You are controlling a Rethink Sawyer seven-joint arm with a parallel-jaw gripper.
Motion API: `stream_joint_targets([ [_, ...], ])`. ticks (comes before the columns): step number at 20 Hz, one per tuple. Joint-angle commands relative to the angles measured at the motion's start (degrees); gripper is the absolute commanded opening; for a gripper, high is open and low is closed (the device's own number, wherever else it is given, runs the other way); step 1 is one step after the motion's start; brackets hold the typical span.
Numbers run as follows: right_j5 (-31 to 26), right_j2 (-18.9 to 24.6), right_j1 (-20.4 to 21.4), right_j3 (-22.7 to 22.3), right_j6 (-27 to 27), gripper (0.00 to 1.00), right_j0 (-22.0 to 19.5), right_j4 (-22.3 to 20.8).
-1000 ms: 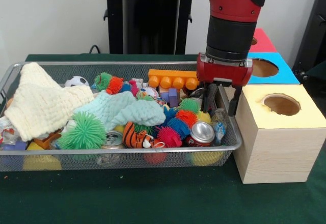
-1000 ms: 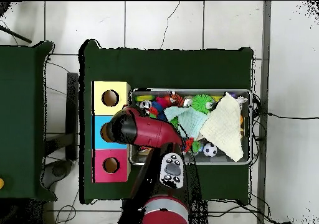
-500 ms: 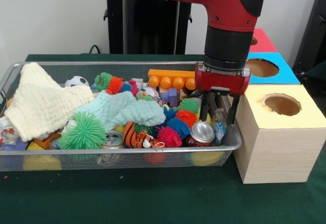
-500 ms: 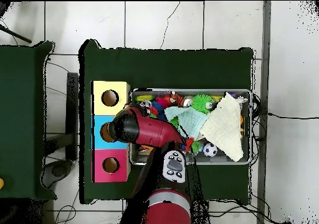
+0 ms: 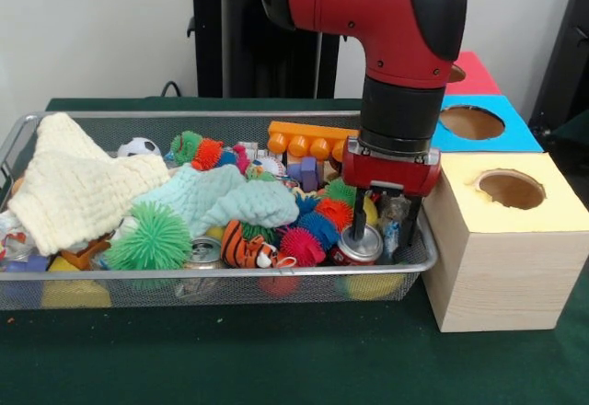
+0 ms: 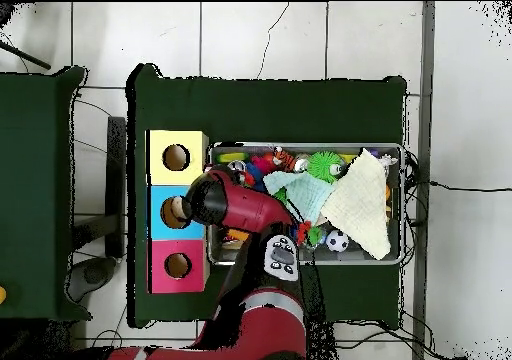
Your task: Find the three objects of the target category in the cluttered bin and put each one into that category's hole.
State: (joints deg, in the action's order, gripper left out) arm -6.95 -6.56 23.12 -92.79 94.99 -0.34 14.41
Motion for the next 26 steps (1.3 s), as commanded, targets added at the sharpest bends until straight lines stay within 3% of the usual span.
stream_joint_targets([
  [1,1.2,1.9,-5.8,2.0,13.3,1.0,1.0,3.4],
  [8,1.5,0.7,-5.9,1.5,14.3,1.0,3.3,4.8],
  [19,3.7,1.6,-4.0,-2.3,14.8,1.0,3.3,5.0],
  [26,6.3,5.6,-3.1,-3.9,14.1,1.0,0.0,3.2],
])
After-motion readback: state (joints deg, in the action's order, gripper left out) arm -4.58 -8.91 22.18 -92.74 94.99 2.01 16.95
